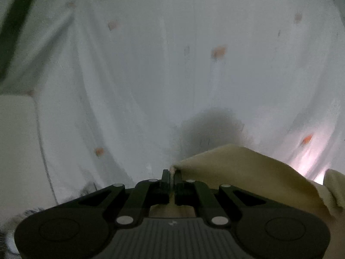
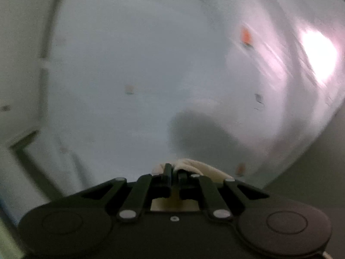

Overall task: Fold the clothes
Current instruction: 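Lift the cream shirt with both grippers and shake it out over the table, then lay the cream shirt flat on the table and open both grippers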

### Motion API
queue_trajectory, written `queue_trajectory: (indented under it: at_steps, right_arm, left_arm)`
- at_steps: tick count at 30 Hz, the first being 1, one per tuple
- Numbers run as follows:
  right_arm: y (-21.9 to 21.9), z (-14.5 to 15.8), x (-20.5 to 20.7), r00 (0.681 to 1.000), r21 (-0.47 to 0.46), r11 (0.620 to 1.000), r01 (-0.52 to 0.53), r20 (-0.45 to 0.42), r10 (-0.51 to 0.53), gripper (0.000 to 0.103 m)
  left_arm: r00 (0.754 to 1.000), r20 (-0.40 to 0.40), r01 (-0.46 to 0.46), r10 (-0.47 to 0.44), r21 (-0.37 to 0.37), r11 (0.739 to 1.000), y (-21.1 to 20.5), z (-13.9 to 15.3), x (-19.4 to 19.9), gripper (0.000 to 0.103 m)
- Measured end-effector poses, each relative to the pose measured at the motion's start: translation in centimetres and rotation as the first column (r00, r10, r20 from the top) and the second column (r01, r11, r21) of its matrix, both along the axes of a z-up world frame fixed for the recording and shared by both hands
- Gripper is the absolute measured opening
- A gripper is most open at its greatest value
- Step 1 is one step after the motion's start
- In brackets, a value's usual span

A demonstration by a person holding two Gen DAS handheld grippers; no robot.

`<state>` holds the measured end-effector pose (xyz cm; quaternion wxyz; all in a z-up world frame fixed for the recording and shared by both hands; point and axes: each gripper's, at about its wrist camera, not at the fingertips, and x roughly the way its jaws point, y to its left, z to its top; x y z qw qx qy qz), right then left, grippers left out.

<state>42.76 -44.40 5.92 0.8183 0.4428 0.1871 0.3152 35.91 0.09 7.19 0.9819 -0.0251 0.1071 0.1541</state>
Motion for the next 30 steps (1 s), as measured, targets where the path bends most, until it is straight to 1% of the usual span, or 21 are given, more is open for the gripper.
queue_trajectory:
  at_steps: [2, 3, 4, 5, 6, 7, 8, 9, 11, 12, 13, 14, 16, 18, 21, 22, 24, 25, 27, 28, 30]
  right_arm:
    - [2.5, -3.5, 5.6, 0.998, -0.068, 0.997, 0.030, -0.053, -0.034, 0.007]
    - [3.9, -5.6, 8.6, 0.995, -0.100, 0.994, 0.033, -0.088, -0.042, 0.012]
    - [5.4, -7.9, 11.8, 0.991, -0.132, 0.991, 0.030, -0.127, -0.047, 0.023]
    - [6.6, -10.4, 14.8, 0.983, -0.164, 0.986, 0.018, -0.176, -0.047, 0.033]
    - [7.7, -12.8, 17.4, 0.969, -0.193, 0.981, 0.003, -0.242, -0.050, 0.046]
    - [8.6, -14.9, 19.4, 0.948, -0.218, 0.976, -0.014, -0.314, -0.057, 0.046]
    - [9.5, -16.9, 21.1, 0.921, -0.241, 0.970, -0.032, -0.384, -0.065, 0.046]
    - [9.9, -18.0, 21.8, 0.910, -0.267, 0.963, -0.045, -0.408, -0.071, 0.046]
    - [10.2, -19.3, 22.1, 0.910, -0.323, 0.944, -0.063, -0.407, -0.079, 0.050]
    - [10.1, -19.6, 21.6, 0.915, -0.367, 0.928, -0.066, -0.394, -0.090, 0.055]
    - [9.9, -19.7, 20.7, 0.922, -0.419, 0.905, -0.066, -0.372, -0.105, 0.057]
    - [9.6, -19.8, 19.7, 0.927, -0.468, 0.882, -0.065, -0.356, -0.120, 0.058]
    - [8.5, -20.3, 17.3, 0.924, -0.557, 0.827, -0.073, -0.349, -0.154, 0.058]
    - [7.1, -20.8, 14.9, 0.916, -0.619, 0.780, -0.091, -0.359, -0.178, 0.059]
    - [4.5, -22.0, 10.6, 0.906, -0.719, 0.688, -0.101, -0.353, -0.236, 0.060]
    - [3.7, -22.3, 9.2, 0.899, -0.740, 0.665, -0.102, -0.354, -0.256, 0.060]
    - [2.1, -22.8, 6.5, 0.887, -0.773, 0.626, -0.102, -0.356, -0.294, 0.060]
    - [1.2, -23.0, 5.0, 0.881, -0.781, 0.616, -0.098, -0.356, -0.312, 0.060]
    - [-0.2, -23.3, 2.6, 0.868, -0.779, 0.622, -0.084, -0.364, -0.339, 0.060]
    - [-0.9, -23.5, 1.4, 0.862, -0.774, 0.627, -0.082, -0.371, -0.344, 0.060]
    - [-1.6, -23.7, -0.5, 0.861, -0.770, 0.632, -0.091, -0.380, -0.339, 0.060]
  left_arm:
    - [0.996, -0.092, -0.004, -0.001, -0.050, 0.999, 1.1, -3.7, 6.5, 0.004]
    - [0.990, -0.140, -0.011, -0.003, -0.103, 0.995, 1.9, -6.3, 10.0, 0.006]
    - [0.981, -0.192, -0.017, -0.014, -0.160, 0.987, 3.0, -9.2, 13.5, 0.010]
    - [0.970, -0.242, -0.033, -0.019, -0.209, 0.977, 4.0, -11.7, 16.1, 0.011]
    - [0.951, -0.309, -0.060, -0.025, -0.260, 0.964, 5.1, -14.7, 18.6, 0.011]
    - [0.926, -0.377, -0.093, -0.024, -0.289, 0.953, 6.0, -17.3, 20.3, 0.011]
    - [0.904, -0.427, -0.127, -0.014, -0.299, 0.946, 6.5, -19.3, 21.0, 0.012]
    - [0.886, -0.463, -0.152, -0.006, -0.304, 0.941, 6.9, -21.1, 21.4, 0.014]
    - [0.872, -0.489, -0.165, -0.005, -0.305, 0.938, 7.1, -23.2, 20.3, 0.028]
    - [0.863, -0.505, -0.168, -0.011, -0.309, 0.936, 7.1, -24.2, 19.5, 0.031]
    - [0.851, -0.525, -0.168, -0.024, -0.315, 0.934, 6.9, -25.0, 18.3, 0.033]
    - [0.839, -0.542, -0.169, -0.033, -0.319, 0.932, 6.5, -25.7, 17.0, 0.033]
    - [0.816, -0.576, -0.169, -0.054, -0.327, 0.930, 5.8, -26.8, 14.3, 0.036]
    - [0.790, -0.609, -0.154, -0.078, -0.319, 0.935, 4.3, -27.2, 11.3, 0.040]
    - [0.758, -0.644, -0.134, -0.099, -0.304, 0.943, 1.8, -27.1, 7.5, 0.049]
    - [0.749, -0.655, -0.132, -0.105, -0.303, 0.944, 1.0, -27.2, 6.2, 0.053]
    - [0.738, -0.666, -0.148, -0.108, -0.316, 0.937, -0.3, -27.2, 4.2, 0.054]
    - [0.734, -0.670, -0.160, -0.108, -0.326, 0.932, -1.0, -27.1, 3.1, 0.056]
    - [0.726, -0.677, -0.163, -0.120, -0.339, 0.927, -2.2, -27.0, 1.5, 0.058]
    - [0.721, -0.681, -0.158, -0.127, -0.340, 0.927, -2.8, -27.0, 0.9, 0.059]
    - [0.709, -0.691, -0.132, -0.139, -0.324, 0.937, -4.4, -26.7, -0.1, 0.060]
